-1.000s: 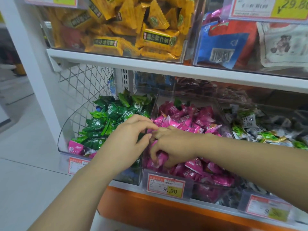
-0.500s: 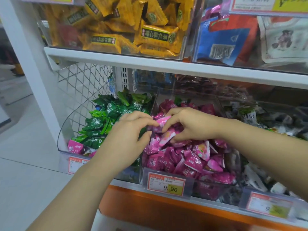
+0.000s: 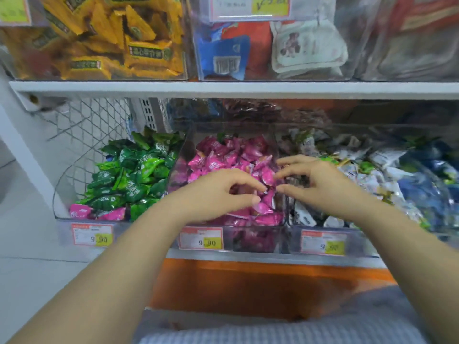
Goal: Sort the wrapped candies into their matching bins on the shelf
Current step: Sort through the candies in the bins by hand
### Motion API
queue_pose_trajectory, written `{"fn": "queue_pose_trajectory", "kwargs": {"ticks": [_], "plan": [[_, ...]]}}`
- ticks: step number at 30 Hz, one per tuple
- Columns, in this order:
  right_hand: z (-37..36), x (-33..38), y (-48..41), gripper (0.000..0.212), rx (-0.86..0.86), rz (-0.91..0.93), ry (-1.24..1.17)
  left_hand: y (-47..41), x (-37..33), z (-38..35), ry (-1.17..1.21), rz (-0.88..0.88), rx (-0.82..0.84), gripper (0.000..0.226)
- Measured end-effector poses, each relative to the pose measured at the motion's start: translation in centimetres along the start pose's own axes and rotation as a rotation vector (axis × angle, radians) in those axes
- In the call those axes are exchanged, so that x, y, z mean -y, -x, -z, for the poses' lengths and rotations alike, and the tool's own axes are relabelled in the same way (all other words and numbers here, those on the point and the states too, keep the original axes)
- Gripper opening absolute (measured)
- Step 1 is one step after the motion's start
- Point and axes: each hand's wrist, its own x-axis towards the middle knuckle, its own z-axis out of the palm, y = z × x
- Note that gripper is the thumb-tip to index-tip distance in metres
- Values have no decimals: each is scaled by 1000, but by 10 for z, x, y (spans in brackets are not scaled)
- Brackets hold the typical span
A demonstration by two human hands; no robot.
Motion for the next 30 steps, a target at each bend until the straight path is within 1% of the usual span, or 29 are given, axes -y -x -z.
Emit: {"fn": "queue_pose_trajectory", "kwargs": {"ticks": [2,4,8,12,15,19,25,28,30], "plan": [[-7,-3,8,26,-18,-7,-68,-12,-6,-3,-42,-5,131,31],[-10,-4,11,25,-26,-12,-86,-24,-12,-9,-155,0,261,35],[-10,-5,14,26,-5,-9,-89,-43,-14,-13,-277,70,384,35],[-8,-4,16,28,8,-1,-107,-52,-11,-11,-470,94,516,40],[-8,-6,16,30,9,7,-111,-49,-7,-7,-532,101,508,37],[-8,-8,15,28,11,13,-154,-37,6,2,-563,96,416,29],[-8,-8,15,28,15,14,-151,-14,24,16,-649,98,286,28],[-8,-8,14,28,19,15,-158,-7,26,22,-653,117,255,28],[-9,-8,14,28,21,16,-163,-5,24,24,-698,130,263,29]]}}
